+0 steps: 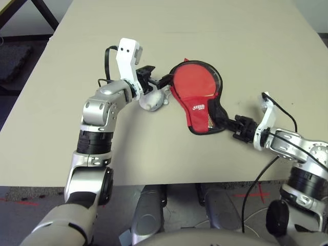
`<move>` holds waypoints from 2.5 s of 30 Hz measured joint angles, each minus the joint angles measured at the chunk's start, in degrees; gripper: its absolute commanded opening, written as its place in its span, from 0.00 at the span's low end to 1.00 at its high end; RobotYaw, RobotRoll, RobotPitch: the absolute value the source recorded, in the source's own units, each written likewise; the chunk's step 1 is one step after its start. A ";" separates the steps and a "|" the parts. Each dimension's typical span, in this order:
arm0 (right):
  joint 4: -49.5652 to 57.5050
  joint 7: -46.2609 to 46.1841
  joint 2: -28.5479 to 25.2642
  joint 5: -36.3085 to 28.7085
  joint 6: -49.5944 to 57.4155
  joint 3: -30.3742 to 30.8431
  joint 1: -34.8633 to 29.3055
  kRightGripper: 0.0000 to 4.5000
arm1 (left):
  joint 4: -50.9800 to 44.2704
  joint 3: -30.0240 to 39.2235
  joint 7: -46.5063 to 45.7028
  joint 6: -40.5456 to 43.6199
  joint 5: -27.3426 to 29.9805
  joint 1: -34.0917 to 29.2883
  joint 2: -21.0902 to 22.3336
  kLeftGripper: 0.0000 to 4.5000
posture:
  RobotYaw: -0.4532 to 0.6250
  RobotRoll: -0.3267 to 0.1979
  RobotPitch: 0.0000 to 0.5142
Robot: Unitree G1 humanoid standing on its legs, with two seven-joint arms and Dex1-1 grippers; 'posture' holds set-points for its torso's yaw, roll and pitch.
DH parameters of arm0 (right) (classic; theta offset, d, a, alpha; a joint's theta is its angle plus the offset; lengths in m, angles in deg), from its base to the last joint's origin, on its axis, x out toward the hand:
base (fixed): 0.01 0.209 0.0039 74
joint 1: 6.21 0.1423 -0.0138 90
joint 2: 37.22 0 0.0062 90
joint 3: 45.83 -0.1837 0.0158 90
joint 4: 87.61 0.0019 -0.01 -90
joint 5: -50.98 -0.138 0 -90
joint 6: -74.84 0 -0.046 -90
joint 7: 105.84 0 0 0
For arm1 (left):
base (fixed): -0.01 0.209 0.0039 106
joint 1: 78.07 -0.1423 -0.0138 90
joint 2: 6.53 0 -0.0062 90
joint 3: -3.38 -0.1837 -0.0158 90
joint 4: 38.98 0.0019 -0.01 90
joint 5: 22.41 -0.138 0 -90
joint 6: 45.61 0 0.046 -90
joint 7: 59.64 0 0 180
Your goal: Store the ping-pong paddle in its case and zip it.
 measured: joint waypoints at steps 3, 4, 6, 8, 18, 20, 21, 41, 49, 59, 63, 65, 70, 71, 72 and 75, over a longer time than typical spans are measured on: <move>2.99 -4.57 -7.28 -9.95 -8.20 6.23 -4.10 0.01 | 0.03 0.02 -0.20 0.03 0.00 0.09 -0.12 1.00 | 0.41 0.62 0.52; 4.40 -4.90 -8.95 -11.40 -10.85 7.70 -5.51 0.01 | 0.05 0.00 -0.24 0.03 0.02 0.18 -0.22 1.00 | 0.41 0.62 0.52; 7.28 -4.26 -11.66 -12.50 -14.71 9.51 -8.24 0.01 | 0.06 0.01 -0.29 0.02 0.03 0.39 -0.26 1.00 | 0.40 0.62 0.52; 9.90 -2.70 -14.37 -12.74 -17.91 10.82 -11.02 0.01 | 0.10 0.01 -0.31 0.02 0.03 0.56 -0.26 1.00 | 0.40 0.62 0.53; 18.97 6.45 -27.46 -12.79 -27.74 15.43 -22.25 0.01 | 0.37 -0.03 0.01 -0.21 0.03 0.78 -0.32 1.00 | 0.38 0.62 0.53; 21.22 9.14 -31.15 -12.80 -29.13 15.90 -25.38 0.01 | 0.41 -0.02 0.13 -0.25 0.01 0.85 -0.23 1.00 | 0.38 0.62 0.53; 21.85 10.15 -32.38 -12.80 -29.83 16.23 -26.38 0.01 | 0.45 -0.02 0.18 -0.26 0.00 0.88 -0.23 1.00 | 0.38 0.62 0.53; 17.96 16.07 -44.01 -12.81 -32.32 17.64 -19.22 0.61 | 1.59 -0.29 0.92 -1.49 -0.07 1.14 -0.16 1.00 | 0.38 0.62 0.51; 10.08 23.28 -53.94 -6.64 -24.98 12.34 -2.44 1.00 | 3.10 -0.22 1.63 -3.22 -0.20 2.99 0.62 1.00 | 0.38 0.62 0.50; 18.02 27.44 -41.77 12.55 -19.79 25.53 7.79 1.00 | 7.06 -0.69 3.28 -6.27 -0.46 5.06 1.37 1.00 | 0.38 0.62 0.49; 21.93 30.02 -39.17 20.74 -18.63 28.71 9.20 1.00 | 7.11 -1.37 3.78 -7.33 -0.48 5.76 1.32 1.00 | 0.38 0.62 0.49; 22.87 31.92 -38.40 23.75 -18.31 29.31 9.85 1.00 | 7.14 -1.64 3.90 -7.73 -0.50 5.82 1.30 1.00 | 0.37 0.62 0.49; 23.80 36.47 -36.78 28.62 -17.65 29.35 10.56 1.00 | 7.20 -1.82 4.26 -7.86 -0.50 5.82 1.26 1.00 | 0.37 0.62 0.50; 23.95 37.62 -36.30 30.20 -17.65 29.52 10.68 1.00 | 7.27 -1.87 4.31 -7.95 -0.50 5.82 1.25 1.00 | 0.37 0.62 0.50; 24.12 38.80 -35.95 31.83 -17.65 29.90 10.81 1.00 | 7.37 -1.93 4.41 -8.03 -0.50 5.83 1.19 1.00 | 0.37 0.62 0.50; 24.64 41.79 -34.85 36.16 -17.66 31.78 11.01 1.00 | 7.57 -2.17 4.66 -8.19 -0.50 5.85 1.07 1.00 | 0.36 0.62 0.50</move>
